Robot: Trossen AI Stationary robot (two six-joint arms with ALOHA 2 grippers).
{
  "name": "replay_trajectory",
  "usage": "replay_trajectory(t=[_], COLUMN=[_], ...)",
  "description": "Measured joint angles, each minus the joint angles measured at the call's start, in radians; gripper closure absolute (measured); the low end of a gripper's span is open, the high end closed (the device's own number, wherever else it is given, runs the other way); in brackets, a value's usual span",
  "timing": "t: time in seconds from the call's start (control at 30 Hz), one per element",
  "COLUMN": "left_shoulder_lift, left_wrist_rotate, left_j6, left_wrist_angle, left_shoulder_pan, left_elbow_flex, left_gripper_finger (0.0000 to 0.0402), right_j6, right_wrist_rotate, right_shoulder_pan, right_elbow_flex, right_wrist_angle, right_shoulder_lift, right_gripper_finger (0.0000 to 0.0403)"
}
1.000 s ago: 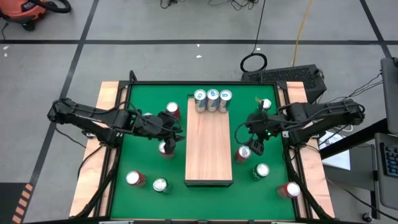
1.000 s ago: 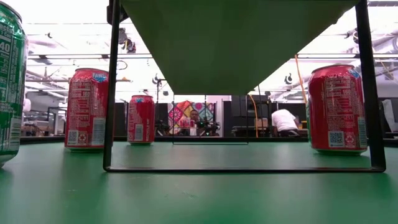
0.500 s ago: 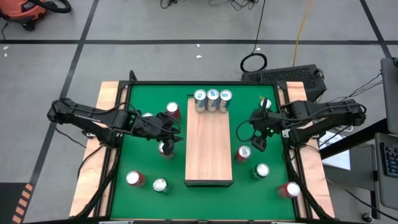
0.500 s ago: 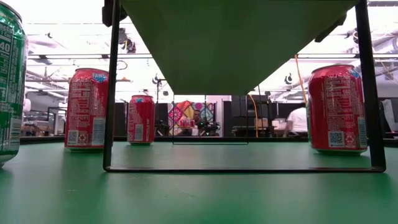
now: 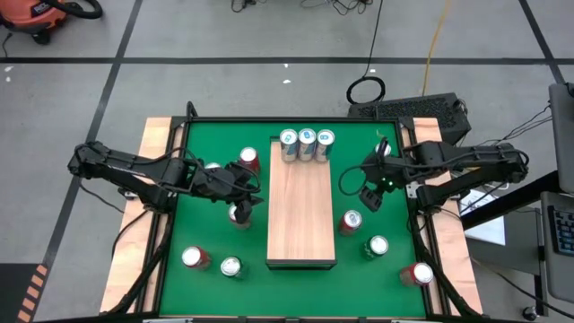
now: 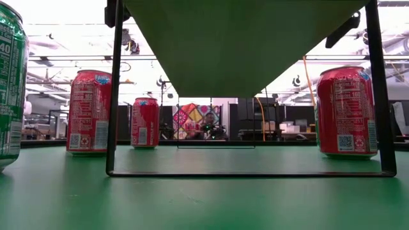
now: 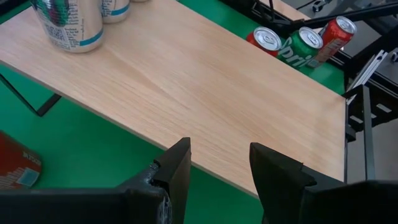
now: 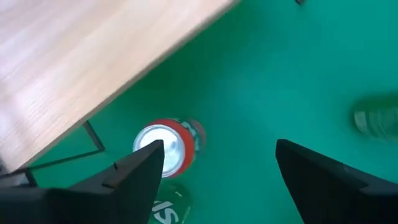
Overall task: Place canned beverage on shelf
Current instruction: Put the orange soda can on the shelf
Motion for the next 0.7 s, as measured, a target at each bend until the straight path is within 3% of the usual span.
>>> replay_trajectory(t=[0.23, 0.57, 0.7], left_shoulder_lift=[0.000, 0.000, 0.000], left_wrist_rotate=[-0.001, -0.007, -0.007], left_j6=[-0.024, 0.000, 0.000], left_wrist_angle=[-0.001, -0.002, -0.002], left_shoulder_pan=[-0.003, -0.002, -0.002], left_elbow_flex=[0.000, -0.001, -0.001], left_gripper_finger=[0.0238, 0.0238, 0.0238], right_j6=[-0.029, -0.200, -0.224], right_wrist_rotate=[-0.003, -0.036, -0.100], right_shoulder_pan=[0.027, 0.124, 0.139], right_elbow_flex=[0.000, 0.000, -0.001], right_wrist_angle=[0.071, 0.107, 0.142], right_shoulder_lift=[0.025, 0.143, 0.184], right_gripper_finger=[0.0101, 0.0088, 0.0080])
